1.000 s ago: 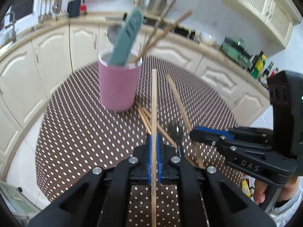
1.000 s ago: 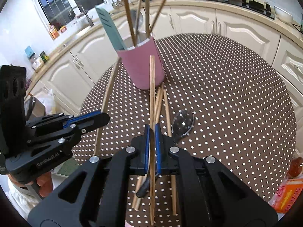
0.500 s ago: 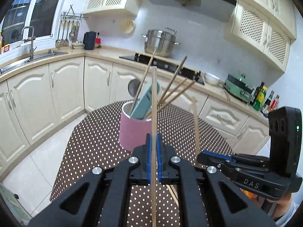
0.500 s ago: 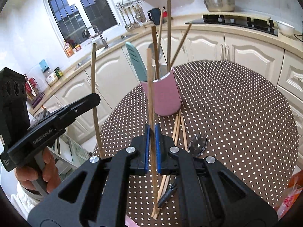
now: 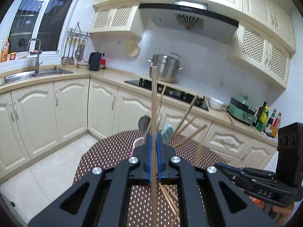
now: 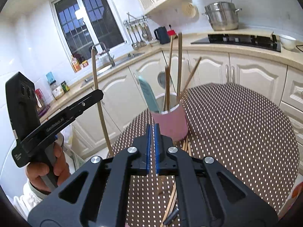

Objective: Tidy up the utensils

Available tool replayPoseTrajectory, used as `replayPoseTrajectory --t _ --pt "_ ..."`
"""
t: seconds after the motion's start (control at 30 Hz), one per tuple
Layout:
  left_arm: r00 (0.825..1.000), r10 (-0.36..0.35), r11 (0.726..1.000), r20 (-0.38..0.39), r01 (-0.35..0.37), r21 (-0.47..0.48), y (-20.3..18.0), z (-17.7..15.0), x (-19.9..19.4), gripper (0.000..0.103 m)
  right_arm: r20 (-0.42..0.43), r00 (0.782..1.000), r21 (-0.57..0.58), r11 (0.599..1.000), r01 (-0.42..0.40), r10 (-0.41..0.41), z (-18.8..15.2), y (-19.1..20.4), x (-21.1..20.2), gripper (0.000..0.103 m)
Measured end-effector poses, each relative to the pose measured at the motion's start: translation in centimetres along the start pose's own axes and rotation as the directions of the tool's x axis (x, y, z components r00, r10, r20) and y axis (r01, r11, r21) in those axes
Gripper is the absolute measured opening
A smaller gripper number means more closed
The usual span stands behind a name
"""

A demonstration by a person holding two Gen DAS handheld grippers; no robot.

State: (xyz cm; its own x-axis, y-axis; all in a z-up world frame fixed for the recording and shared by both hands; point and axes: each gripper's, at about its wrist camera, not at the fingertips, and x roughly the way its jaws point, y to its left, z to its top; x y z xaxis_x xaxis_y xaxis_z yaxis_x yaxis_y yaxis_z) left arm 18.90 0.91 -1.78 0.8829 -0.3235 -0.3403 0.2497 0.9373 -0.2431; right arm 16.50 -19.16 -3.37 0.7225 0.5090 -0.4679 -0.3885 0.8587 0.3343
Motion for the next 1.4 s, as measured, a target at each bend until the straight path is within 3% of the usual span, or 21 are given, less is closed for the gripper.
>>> replayPoseTrajectory --t 0.13,0.23,0.37,0.47,0.6,0.67,0.73,0.8,0.9,1.07,1.13,1.2,1.4 --pt "1.0 0.007 1.0 -0.018 -0.007 -0.001 0.3 0.3 1.0 0.005 -0.041 0.999 -0.002 1.0 0.013 -0.013 0.5 -0.4 1.5 0.004" --pt "0.999 0.015 1.0 -0.052 -0.015 -0.011 0.6 -0.3 1.9 0.005 -0.091 0.991 0.035 0.994 0.106 -0.103 0.0 -2.3 3.2 0.004" --pt "0.996 0.03 0.999 -0.088 -0.032 -0.03 1.7 -0.9 3.3 0.005 -0.221 0.956 0.102 0.97 0.221 -0.194 -0.8 -5.7 6.6 0.005" --pt "0.995 0.037 0.998 -0.091 -0.041 -0.043 2.5 -1.0 4.1 0.005 -0.323 0.921 0.151 0.949 0.276 -0.217 -1.4 -7.3 9.4 0.005" --pt "0.995 0.049 0.997 -0.083 -0.053 -0.047 3.2 -0.8 4.9 0.005 -0.372 0.897 0.156 0.936 0.316 -0.24 -1.4 -8.0 12.2 0.005" --pt "0.995 0.06 0.997 -0.082 -0.064 -0.05 3.8 -0.6 5.4 0.005 -0.38 0.888 0.162 0.927 0.338 -0.257 -1.0 -8.3 13.4 0.009" --pt "0.994 0.067 0.996 -0.083 -0.071 -0.057 4.4 -0.5 5.7 0.005 -0.389 0.88 0.17 0.918 0.359 -0.272 -0.9 -8.4 14.2 0.031" --pt "0.994 0.071 0.995 -0.086 -0.077 -0.066 4.9 -0.4 6.1 0.005 -0.401 0.867 0.148 0.913 0.38 -0.296 -0.8 -8.3 15.2 0.04" --pt "0.993 0.073 0.994 -0.09 -0.079 -0.072 5.5 -0.4 6.5 0.005 -0.43 0.845 0.128 0.905 0.406 -0.319 -1.1 -8.7 16.7 0.04" --pt "0.993 0.061 0.995 -0.097 -0.068 -0.078 5.6 -0.4 7.0 0.005 -0.446 0.814 0.04 0.9 0.434 -0.373 -2.0 -8.6 19.0 0.019" --pt "0.994 0.049 0.995 -0.097 -0.057 -0.079 5.6 -0.3 7.1 0.005 -0.437 0.825 0.055 0.905 0.421 -0.357 -2.1 -8.5 19.0 0.012" --pt "0.995 0.042 0.996 -0.093 -0.05 -0.076 5.4 -0.1 7.0 0.005 -0.396 0.862 0.102 0.918 0.383 -0.316 -1.9 -8.8 17.9 0.007" --pt "0.998 0.019 0.998 -0.061 -0.023 -0.062 5.0 0.8 6.1 0.005 -0.185 0.947 0.189 0.937 0.295 -0.261 -0.2 -8.4 12.5 0.006"
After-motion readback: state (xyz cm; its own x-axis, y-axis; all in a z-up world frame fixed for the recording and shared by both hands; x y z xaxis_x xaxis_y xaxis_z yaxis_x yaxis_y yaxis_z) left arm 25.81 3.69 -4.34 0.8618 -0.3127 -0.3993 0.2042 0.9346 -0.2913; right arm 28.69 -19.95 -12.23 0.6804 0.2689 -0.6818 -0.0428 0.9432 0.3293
